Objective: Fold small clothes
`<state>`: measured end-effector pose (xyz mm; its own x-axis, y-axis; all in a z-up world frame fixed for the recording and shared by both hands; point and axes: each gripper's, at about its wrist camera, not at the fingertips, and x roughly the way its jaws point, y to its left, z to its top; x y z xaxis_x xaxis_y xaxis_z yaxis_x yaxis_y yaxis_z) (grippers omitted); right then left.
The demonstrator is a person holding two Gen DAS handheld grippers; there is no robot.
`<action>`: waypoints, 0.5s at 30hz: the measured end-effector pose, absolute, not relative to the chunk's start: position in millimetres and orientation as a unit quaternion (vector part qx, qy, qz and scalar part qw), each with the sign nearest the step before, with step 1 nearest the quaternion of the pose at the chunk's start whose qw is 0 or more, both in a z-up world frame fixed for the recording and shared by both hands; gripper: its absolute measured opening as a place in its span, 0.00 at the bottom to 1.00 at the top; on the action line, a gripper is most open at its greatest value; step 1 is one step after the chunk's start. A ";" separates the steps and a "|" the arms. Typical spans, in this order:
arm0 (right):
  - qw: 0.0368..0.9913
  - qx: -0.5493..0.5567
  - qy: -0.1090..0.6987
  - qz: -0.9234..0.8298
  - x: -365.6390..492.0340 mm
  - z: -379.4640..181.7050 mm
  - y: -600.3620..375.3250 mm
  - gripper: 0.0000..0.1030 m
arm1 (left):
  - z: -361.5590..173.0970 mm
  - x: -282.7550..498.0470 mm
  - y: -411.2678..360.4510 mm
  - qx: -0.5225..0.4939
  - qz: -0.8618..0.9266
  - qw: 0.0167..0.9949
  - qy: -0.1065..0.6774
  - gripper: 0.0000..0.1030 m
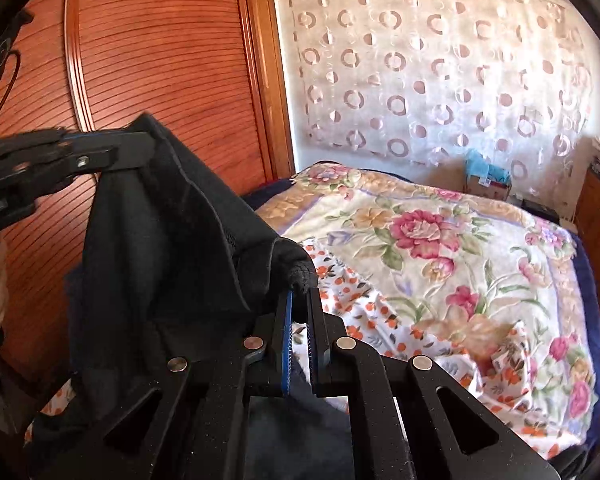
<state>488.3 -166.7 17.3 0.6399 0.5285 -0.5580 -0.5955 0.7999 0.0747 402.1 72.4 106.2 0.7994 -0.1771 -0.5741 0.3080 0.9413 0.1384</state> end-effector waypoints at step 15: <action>0.856 -0.085 0.364 0.357 365.4 -44.5 -243.8 0.06 | 29.6 263.4 46.3 0.130 -0.190 0.907 0.353 0.06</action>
<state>365.4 -243.8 -44.5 0.4808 0.5493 -0.6834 -0.6730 0.7308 0.1138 263.4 46.3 29.6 0.6792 -0.2529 -0.6890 0.4362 0.8941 0.1018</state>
